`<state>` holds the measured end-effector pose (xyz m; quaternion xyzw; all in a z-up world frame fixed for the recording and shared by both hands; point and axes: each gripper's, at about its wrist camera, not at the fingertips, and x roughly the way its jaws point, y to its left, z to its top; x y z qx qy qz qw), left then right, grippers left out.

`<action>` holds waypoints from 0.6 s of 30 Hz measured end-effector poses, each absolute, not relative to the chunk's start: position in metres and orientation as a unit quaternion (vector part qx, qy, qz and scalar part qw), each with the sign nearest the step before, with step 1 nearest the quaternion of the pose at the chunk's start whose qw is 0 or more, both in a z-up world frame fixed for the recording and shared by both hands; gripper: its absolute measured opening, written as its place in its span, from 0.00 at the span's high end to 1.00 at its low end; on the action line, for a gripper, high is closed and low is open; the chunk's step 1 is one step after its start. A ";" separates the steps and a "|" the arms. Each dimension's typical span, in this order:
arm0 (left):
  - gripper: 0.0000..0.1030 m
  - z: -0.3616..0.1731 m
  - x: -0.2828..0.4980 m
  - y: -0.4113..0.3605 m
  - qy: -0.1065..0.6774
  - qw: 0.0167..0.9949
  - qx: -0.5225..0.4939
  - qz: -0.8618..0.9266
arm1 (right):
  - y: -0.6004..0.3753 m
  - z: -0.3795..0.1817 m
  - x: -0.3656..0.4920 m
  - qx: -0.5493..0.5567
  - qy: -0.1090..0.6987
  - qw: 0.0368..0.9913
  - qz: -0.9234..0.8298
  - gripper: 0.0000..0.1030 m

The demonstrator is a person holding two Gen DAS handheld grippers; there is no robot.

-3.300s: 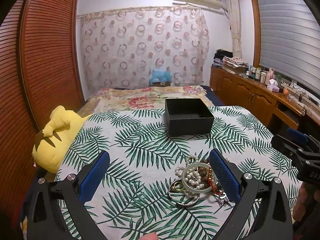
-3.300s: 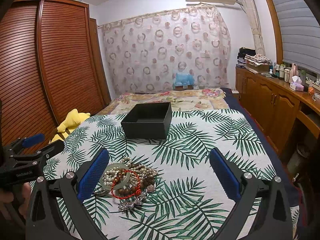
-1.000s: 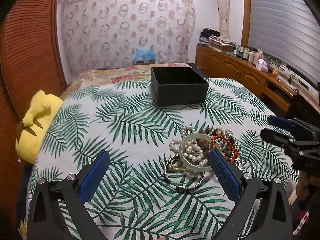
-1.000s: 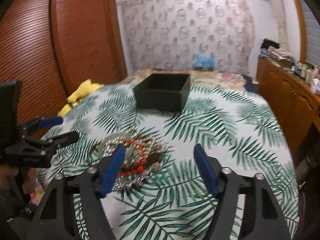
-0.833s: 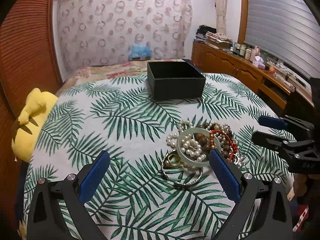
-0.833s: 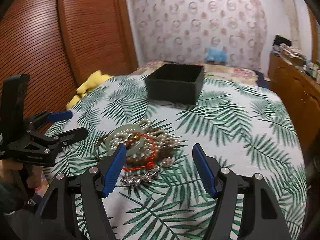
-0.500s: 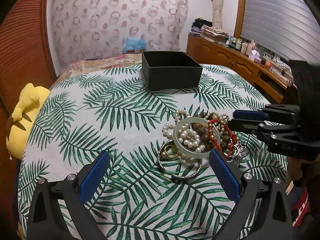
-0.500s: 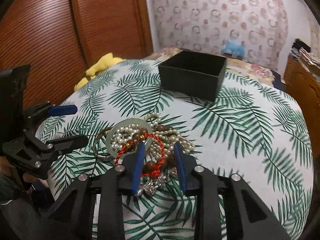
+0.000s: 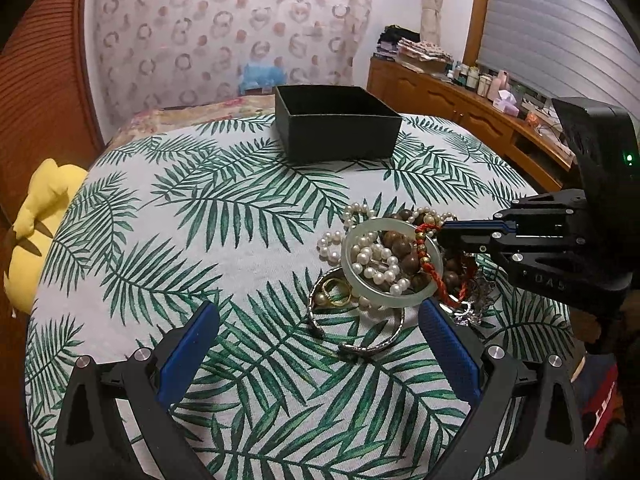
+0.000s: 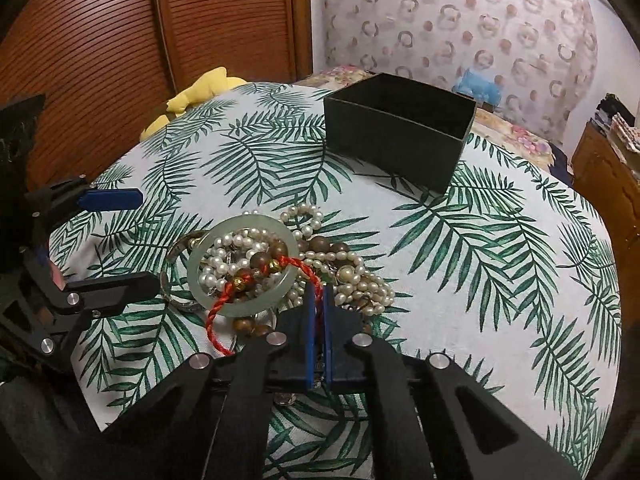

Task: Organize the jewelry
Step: 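Grasp the red-string bracelet with the right gripper and lift it, then carry the red bracelet into the black box with the right gripper while the left gripper grasps the jade bangle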

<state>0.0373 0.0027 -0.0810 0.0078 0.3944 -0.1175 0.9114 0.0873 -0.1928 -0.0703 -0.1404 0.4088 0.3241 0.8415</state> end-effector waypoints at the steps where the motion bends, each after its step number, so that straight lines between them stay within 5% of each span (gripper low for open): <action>1: 0.07 -0.081 0.038 0.002 0.396 0.910 0.008 -0.121 | -0.194 -0.069 0.087 -0.139 0.405 0.843 0.324 0.96; 14: 0.07 -0.085 0.062 -0.025 0.413 0.894 0.029 -0.170 | -0.237 -0.026 0.079 -0.107 0.351 0.885 0.286 0.97; 18: 0.18 -0.086 0.068 -0.038 0.418 0.889 0.046 -0.184 | -0.243 -0.029 0.079 -0.102 0.353 0.887 0.279 0.97</action>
